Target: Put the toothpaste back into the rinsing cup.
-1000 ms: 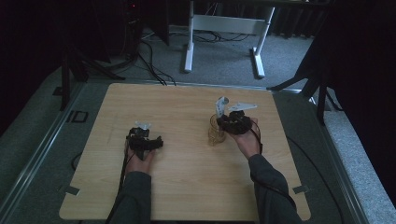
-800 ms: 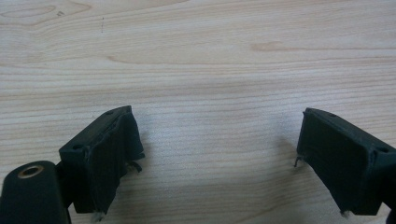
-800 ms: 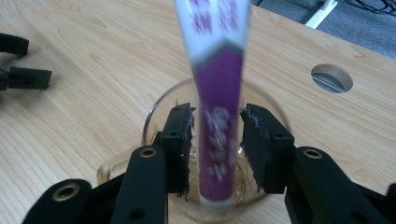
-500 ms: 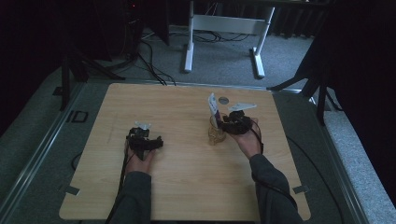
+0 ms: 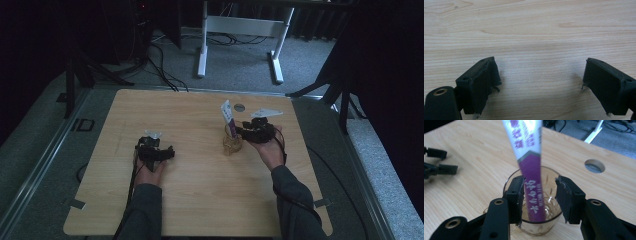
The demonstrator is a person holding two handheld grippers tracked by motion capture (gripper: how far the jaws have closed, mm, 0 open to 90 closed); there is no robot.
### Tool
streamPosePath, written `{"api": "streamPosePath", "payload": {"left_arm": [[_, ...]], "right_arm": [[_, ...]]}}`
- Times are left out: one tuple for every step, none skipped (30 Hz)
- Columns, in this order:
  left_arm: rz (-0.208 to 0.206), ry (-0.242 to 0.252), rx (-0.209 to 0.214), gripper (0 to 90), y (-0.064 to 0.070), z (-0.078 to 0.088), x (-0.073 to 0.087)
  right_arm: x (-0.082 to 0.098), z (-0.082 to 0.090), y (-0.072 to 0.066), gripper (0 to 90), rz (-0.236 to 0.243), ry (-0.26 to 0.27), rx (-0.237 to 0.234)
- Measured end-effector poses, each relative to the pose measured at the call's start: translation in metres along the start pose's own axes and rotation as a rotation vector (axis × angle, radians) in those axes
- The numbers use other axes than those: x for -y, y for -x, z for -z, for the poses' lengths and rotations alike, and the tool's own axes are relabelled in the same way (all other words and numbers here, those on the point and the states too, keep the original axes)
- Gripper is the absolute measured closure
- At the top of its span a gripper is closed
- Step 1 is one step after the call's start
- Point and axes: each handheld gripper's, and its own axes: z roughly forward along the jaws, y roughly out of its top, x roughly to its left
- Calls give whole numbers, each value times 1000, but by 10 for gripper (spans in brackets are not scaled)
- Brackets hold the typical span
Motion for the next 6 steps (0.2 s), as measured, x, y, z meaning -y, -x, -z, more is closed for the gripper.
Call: {"api": "streamPosePath", "payload": {"left_arm": [[0,1,0,114,0,0,0],[0,0,0,114,0,0,0],[0,1,0,114,0,0,0],[0,0,0,114,0,0,0],[0,0,0,114,0,0,0],[0,0,0,114,0,0,0]], "right_arm": [[0,3,1,567,-5,7,1],[0,5,3,563,-8,13,5],[2,7,5,560,-13,17,8],[3,8,6,558,-19,20,11],[6,10,8,557,-23,23,14],[8,11,10,555,-32,25,17]]}}
